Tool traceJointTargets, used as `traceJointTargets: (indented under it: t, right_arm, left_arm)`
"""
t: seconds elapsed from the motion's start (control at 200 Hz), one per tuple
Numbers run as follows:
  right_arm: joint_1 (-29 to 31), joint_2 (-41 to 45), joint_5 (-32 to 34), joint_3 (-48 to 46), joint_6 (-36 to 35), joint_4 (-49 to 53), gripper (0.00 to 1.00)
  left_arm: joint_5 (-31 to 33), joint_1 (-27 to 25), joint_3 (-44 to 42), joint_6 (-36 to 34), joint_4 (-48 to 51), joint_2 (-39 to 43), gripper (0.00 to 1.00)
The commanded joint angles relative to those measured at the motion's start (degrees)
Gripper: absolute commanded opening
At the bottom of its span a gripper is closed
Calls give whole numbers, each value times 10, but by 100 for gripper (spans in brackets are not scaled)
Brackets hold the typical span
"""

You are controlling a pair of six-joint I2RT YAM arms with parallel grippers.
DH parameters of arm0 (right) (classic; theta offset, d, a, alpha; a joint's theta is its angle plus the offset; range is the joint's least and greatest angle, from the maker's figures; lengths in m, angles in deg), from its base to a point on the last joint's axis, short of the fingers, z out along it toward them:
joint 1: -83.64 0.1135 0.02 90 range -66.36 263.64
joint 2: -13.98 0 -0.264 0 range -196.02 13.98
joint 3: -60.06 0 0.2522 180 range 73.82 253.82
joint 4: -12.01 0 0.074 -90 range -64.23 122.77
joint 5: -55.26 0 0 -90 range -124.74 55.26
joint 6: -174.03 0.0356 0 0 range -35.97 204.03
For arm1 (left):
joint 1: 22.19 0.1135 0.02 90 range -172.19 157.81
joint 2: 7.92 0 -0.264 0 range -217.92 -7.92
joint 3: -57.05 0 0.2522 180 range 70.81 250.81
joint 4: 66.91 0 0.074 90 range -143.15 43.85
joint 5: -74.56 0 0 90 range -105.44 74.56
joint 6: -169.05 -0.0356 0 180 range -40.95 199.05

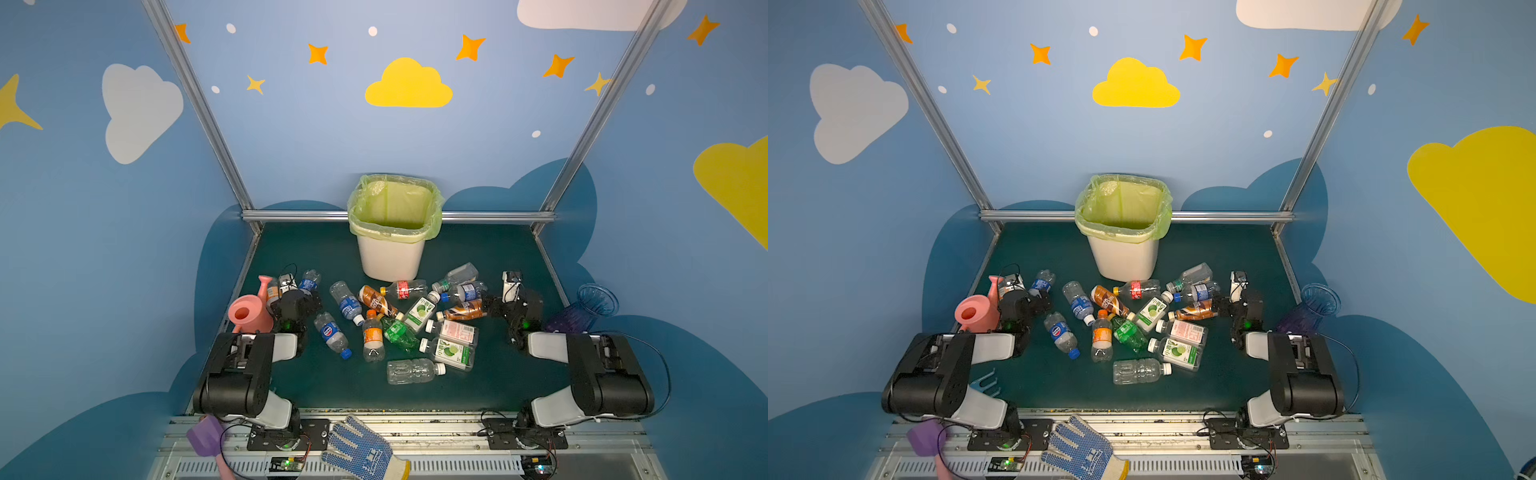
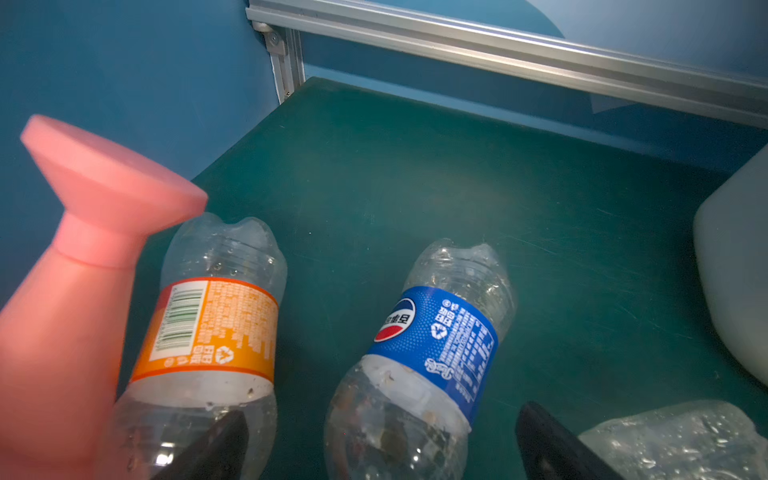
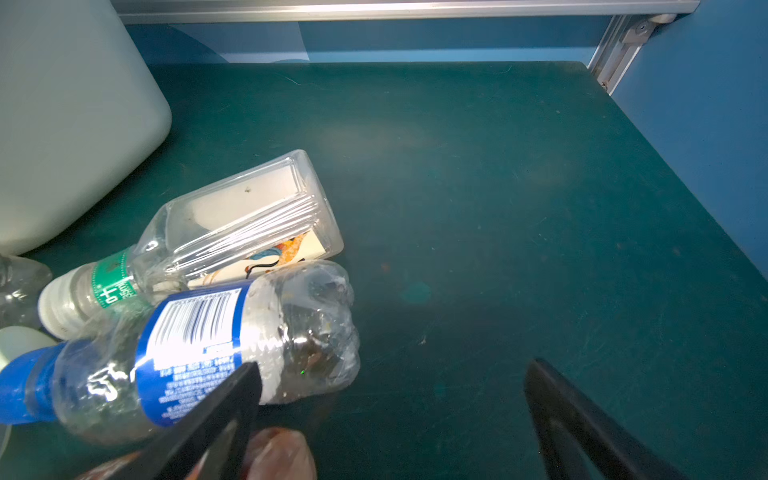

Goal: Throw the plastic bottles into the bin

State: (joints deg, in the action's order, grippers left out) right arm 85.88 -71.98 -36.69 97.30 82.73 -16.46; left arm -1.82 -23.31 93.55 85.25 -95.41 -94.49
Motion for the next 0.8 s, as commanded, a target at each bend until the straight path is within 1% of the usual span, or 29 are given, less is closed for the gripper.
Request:
traceJointTargets:
  t: [0.0, 0.471, 0.796]
  right_arm:
    - [2, -4, 5, 7, 0, -12, 99]
    - [1, -4, 3, 6, 1, -11, 98]
    - [-8, -4, -13, 7, 7, -10, 98]
  left_arm:
    - [6, 3, 9, -6, -11, -6, 100]
    - [6, 3, 9, -5, -11, -6, 100]
    - [6, 3, 9, -5, -11, -6, 100]
